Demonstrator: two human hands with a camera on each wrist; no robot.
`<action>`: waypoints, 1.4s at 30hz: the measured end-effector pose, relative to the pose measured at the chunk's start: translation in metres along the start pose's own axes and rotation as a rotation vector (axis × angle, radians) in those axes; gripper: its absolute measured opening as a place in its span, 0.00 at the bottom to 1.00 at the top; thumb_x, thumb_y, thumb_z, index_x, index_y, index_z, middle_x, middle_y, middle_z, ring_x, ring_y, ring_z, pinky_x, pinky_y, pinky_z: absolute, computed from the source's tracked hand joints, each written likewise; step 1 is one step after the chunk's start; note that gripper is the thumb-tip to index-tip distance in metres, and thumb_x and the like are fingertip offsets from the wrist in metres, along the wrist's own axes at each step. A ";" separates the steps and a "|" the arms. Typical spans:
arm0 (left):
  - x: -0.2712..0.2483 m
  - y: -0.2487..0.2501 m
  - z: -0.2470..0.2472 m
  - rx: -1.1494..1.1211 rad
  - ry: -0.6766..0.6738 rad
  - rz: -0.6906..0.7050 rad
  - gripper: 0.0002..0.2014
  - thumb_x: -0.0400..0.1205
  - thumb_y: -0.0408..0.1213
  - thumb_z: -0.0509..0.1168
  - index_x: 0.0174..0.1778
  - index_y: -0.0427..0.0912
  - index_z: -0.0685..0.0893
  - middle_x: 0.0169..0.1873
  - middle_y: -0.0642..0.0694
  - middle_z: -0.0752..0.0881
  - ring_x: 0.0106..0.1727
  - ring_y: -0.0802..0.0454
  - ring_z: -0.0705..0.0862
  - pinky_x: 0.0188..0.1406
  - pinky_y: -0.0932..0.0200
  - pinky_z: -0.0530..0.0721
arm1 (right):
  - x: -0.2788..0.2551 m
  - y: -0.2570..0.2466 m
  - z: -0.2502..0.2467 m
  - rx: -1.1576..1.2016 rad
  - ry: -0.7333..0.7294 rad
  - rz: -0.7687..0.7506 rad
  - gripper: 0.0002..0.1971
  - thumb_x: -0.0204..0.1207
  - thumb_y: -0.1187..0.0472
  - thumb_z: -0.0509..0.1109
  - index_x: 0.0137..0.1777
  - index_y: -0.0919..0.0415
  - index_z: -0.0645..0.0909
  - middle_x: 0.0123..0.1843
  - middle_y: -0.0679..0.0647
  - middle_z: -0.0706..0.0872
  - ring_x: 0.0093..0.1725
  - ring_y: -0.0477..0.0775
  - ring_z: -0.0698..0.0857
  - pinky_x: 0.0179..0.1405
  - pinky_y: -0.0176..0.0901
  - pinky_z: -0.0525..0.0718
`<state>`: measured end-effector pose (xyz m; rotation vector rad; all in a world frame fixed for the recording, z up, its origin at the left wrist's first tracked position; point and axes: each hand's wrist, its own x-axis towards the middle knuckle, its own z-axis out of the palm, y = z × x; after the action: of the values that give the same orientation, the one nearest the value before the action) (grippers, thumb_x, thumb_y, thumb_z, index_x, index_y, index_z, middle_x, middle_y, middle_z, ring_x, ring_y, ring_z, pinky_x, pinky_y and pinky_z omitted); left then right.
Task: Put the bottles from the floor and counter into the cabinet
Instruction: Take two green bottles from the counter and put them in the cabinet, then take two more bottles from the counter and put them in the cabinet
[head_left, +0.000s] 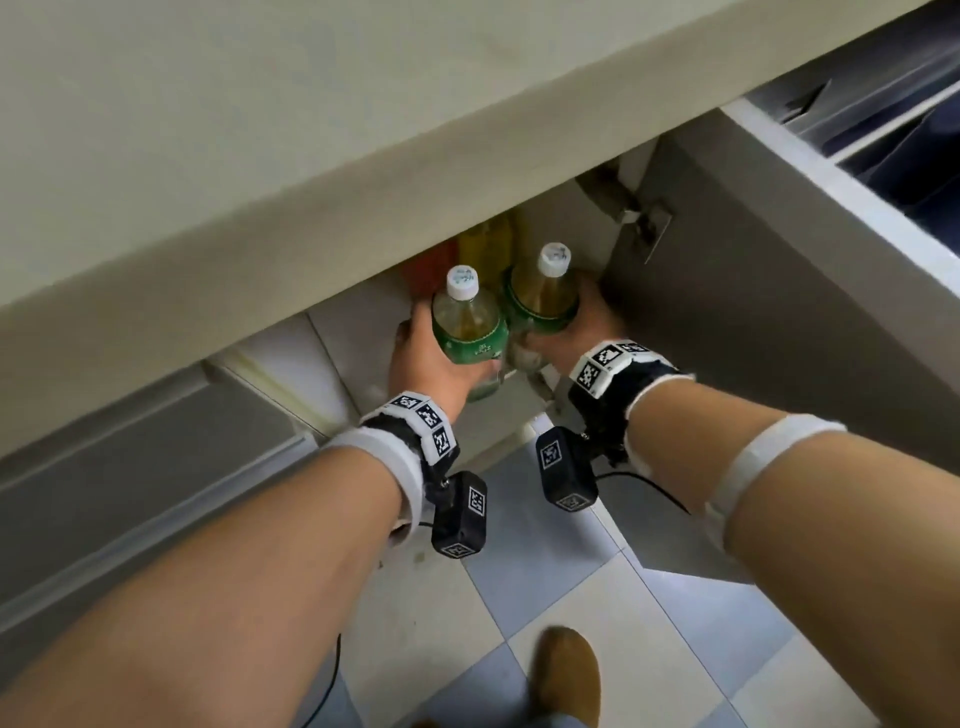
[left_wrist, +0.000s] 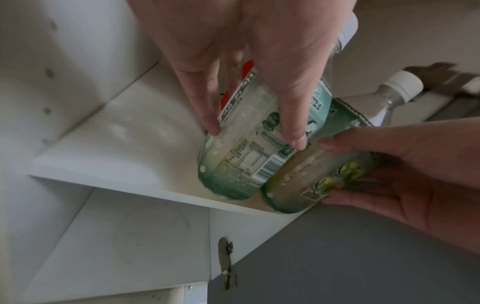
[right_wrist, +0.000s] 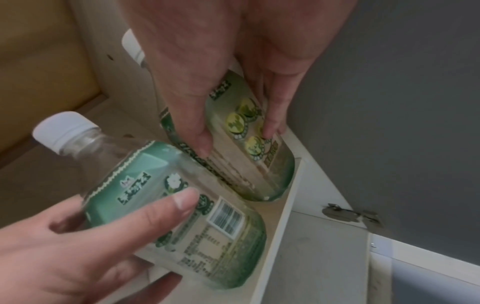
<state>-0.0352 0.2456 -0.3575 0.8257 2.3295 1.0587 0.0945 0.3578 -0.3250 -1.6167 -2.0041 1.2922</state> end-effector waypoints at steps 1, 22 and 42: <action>0.006 -0.006 0.007 -0.016 0.025 -0.001 0.53 0.59 0.49 0.86 0.80 0.57 0.67 0.71 0.44 0.80 0.69 0.40 0.81 0.66 0.49 0.81 | 0.010 0.003 0.005 -0.021 -0.003 -0.004 0.42 0.65 0.49 0.82 0.78 0.42 0.67 0.67 0.51 0.84 0.65 0.61 0.85 0.58 0.44 0.77; -0.074 0.061 -0.042 0.186 -0.325 -0.160 0.23 0.79 0.43 0.70 0.71 0.46 0.81 0.69 0.43 0.82 0.66 0.42 0.83 0.59 0.60 0.77 | -0.102 -0.026 -0.033 -0.304 0.024 0.079 0.12 0.79 0.51 0.68 0.60 0.53 0.79 0.52 0.59 0.89 0.52 0.65 0.89 0.51 0.51 0.87; -0.021 0.427 -0.187 0.084 -0.188 0.253 0.37 0.75 0.41 0.77 0.77 0.44 0.66 0.64 0.41 0.80 0.55 0.48 0.79 0.55 0.56 0.76 | -0.083 -0.268 -0.354 -0.191 0.205 -0.062 0.38 0.71 0.50 0.79 0.77 0.56 0.65 0.71 0.60 0.77 0.62 0.61 0.84 0.49 0.46 0.80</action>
<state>0.0084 0.3601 0.0931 1.2241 2.1633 0.9398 0.1870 0.4543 0.1060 -1.6776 -2.0828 0.8957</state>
